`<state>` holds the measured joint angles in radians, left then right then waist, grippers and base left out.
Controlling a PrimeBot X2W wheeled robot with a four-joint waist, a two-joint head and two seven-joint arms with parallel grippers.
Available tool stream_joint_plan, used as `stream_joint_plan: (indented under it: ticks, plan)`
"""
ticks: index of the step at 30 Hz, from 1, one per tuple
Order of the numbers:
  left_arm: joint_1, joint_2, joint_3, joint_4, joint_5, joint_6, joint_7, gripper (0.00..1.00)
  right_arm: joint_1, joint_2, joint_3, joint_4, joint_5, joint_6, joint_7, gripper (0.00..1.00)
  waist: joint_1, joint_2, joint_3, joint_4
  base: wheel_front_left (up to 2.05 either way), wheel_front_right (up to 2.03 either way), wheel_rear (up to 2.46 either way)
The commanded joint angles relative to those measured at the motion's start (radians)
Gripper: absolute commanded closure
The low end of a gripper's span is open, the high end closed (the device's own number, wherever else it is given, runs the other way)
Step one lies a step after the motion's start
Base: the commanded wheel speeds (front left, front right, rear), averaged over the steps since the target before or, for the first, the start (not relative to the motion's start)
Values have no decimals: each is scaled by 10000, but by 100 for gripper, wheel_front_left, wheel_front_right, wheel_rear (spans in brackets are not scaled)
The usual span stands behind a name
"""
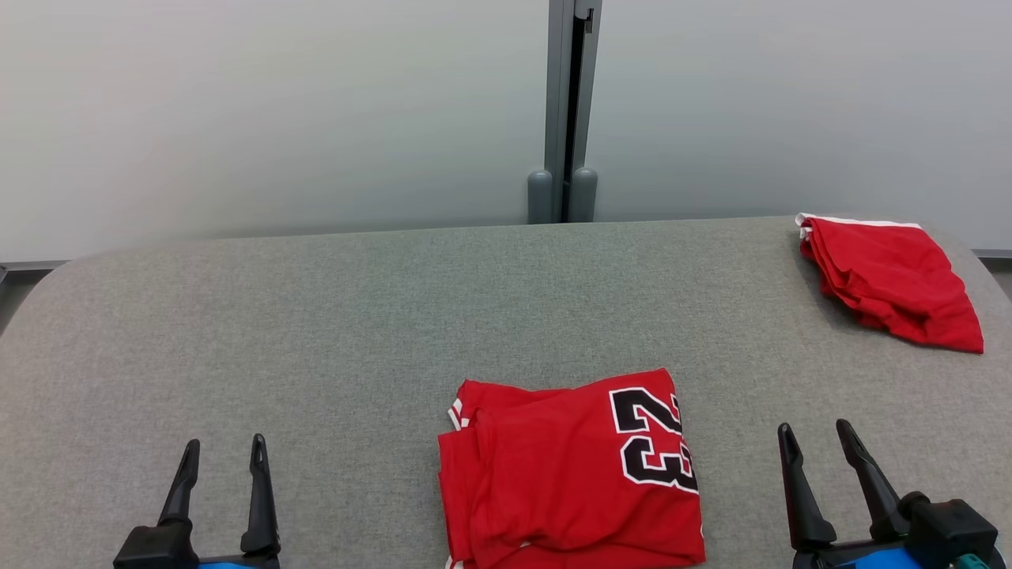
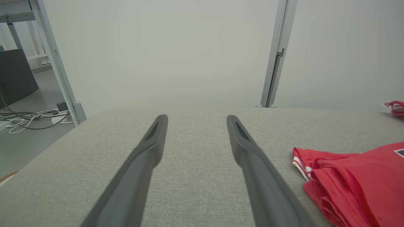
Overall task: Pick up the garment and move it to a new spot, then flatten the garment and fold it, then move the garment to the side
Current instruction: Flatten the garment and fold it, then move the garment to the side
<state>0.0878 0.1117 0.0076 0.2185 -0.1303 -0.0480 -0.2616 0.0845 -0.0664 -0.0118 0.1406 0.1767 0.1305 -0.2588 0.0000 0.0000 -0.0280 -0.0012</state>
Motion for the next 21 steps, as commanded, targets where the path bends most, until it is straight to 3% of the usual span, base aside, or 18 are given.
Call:
stream_joint_plan:
  ticks: [1,21]
  plan:
    - [-155,-6,31,25,88,-48,-45,0,4,22,-12,20,-34,5,-3,0,0,0,6,-2,0,0,0]
    - [-371,-69,222,3,290,-173,-45,0,-613,-172,135,324,54,5,34,0,0,0,149,-13,0,0,0]
